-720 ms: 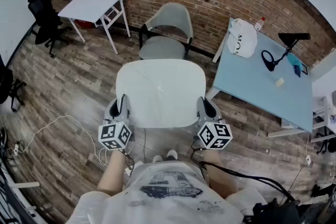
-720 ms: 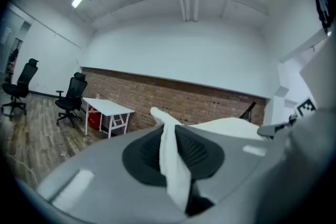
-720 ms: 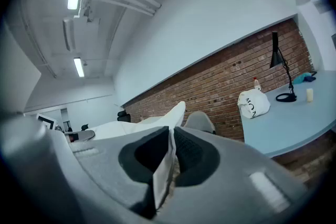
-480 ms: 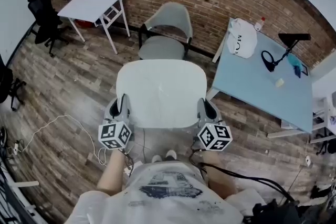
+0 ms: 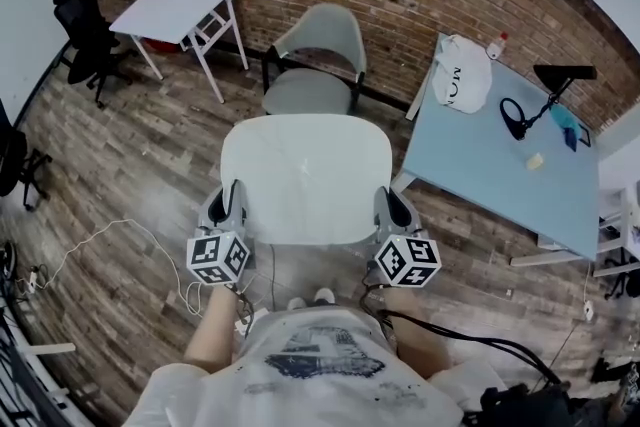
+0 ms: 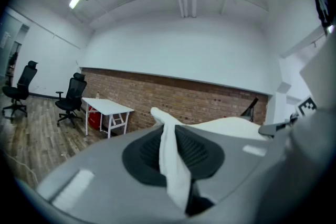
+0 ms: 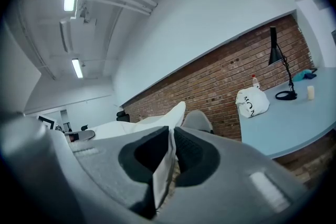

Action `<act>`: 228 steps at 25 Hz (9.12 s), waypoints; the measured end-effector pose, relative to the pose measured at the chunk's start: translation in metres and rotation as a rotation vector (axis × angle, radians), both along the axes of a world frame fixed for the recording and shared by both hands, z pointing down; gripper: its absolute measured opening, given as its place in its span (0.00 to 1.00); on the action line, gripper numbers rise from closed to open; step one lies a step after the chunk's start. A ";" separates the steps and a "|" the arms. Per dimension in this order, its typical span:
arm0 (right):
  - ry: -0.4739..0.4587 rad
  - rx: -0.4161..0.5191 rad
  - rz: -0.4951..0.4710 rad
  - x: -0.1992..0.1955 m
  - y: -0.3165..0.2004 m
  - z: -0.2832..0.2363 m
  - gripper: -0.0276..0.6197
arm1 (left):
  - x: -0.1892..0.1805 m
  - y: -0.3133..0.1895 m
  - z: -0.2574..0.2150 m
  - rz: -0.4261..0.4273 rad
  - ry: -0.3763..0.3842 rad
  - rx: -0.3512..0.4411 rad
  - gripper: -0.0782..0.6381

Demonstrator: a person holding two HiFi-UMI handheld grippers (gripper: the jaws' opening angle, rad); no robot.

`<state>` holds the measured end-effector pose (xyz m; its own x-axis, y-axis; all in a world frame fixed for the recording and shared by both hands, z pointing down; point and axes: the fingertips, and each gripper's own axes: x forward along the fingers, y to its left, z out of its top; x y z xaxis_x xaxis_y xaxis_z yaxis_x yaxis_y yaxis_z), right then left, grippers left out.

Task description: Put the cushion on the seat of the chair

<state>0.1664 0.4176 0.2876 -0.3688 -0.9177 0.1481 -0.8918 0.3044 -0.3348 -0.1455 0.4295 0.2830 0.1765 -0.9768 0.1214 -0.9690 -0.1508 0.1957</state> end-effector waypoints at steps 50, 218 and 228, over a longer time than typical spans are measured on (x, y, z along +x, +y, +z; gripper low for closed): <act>0.014 -0.134 0.228 -0.120 -0.429 0.042 0.09 | -0.127 -0.486 0.053 0.181 0.040 -0.109 0.16; 0.116 -0.033 -0.037 -0.120 -0.428 0.000 0.04 | 0.004 -0.439 0.023 0.309 -0.223 -0.125 0.10; 0.115 0.015 -0.042 -0.102 -0.402 -0.021 0.04 | 0.030 -0.420 0.001 0.308 -0.224 -0.086 0.10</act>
<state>0.0642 0.0160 0.2671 -0.3881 -0.9043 0.1778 -0.9105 0.3464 -0.2257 -0.1156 0.0099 0.2835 0.4196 -0.8670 0.2688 -0.9012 -0.4334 0.0091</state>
